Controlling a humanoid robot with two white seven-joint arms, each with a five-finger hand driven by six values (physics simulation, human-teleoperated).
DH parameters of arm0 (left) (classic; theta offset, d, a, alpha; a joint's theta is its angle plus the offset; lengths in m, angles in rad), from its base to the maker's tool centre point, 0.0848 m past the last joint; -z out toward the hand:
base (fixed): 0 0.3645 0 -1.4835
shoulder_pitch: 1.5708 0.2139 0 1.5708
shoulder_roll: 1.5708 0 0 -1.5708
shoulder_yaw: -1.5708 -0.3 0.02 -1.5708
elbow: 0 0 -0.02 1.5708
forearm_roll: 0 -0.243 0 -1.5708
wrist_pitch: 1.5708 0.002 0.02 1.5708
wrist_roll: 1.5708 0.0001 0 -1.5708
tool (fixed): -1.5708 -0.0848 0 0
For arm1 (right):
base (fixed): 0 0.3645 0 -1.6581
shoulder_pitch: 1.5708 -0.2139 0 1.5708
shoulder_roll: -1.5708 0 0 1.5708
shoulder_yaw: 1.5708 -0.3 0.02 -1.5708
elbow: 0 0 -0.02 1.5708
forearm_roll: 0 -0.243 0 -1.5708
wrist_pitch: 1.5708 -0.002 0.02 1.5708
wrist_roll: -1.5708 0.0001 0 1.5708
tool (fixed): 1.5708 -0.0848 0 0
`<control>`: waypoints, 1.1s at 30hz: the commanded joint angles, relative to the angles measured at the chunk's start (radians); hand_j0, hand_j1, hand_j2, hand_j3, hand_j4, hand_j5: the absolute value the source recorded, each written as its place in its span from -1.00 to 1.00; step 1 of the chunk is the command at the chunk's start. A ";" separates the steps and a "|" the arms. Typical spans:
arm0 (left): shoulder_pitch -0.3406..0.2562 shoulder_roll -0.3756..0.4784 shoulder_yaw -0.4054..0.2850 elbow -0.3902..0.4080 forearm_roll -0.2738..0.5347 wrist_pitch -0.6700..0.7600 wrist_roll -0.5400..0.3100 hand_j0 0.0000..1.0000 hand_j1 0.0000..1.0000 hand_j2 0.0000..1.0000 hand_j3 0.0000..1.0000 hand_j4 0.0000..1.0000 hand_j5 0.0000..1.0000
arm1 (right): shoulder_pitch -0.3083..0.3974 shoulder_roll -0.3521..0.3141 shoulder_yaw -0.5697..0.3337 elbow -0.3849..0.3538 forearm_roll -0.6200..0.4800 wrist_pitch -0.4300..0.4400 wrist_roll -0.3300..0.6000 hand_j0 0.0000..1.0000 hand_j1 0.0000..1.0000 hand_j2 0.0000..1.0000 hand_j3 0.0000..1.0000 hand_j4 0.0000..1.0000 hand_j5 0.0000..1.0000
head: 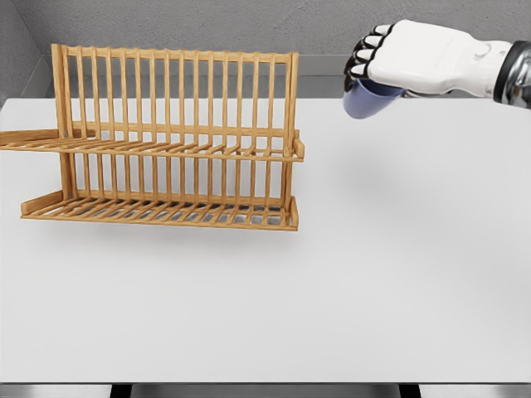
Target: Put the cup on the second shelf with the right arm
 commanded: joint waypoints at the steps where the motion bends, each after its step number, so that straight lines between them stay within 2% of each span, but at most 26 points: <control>1: 0.000 0.000 0.000 0.000 0.000 0.000 0.000 1.00 1.00 1.00 1.00 1.00 1.00 | 0.000 0.002 -0.001 -0.022 -0.002 0.003 -0.001 0.29 0.29 0.29 0.29 0.29 0.29; 33: 0.000 0.000 0.000 0.000 0.000 0.000 0.000 1.00 1.00 1.00 1.00 1.00 1.00 | -0.009 0.232 0.025 -0.034 -0.002 0.007 0.027 0.29 0.29 0.29 0.29 0.29 0.29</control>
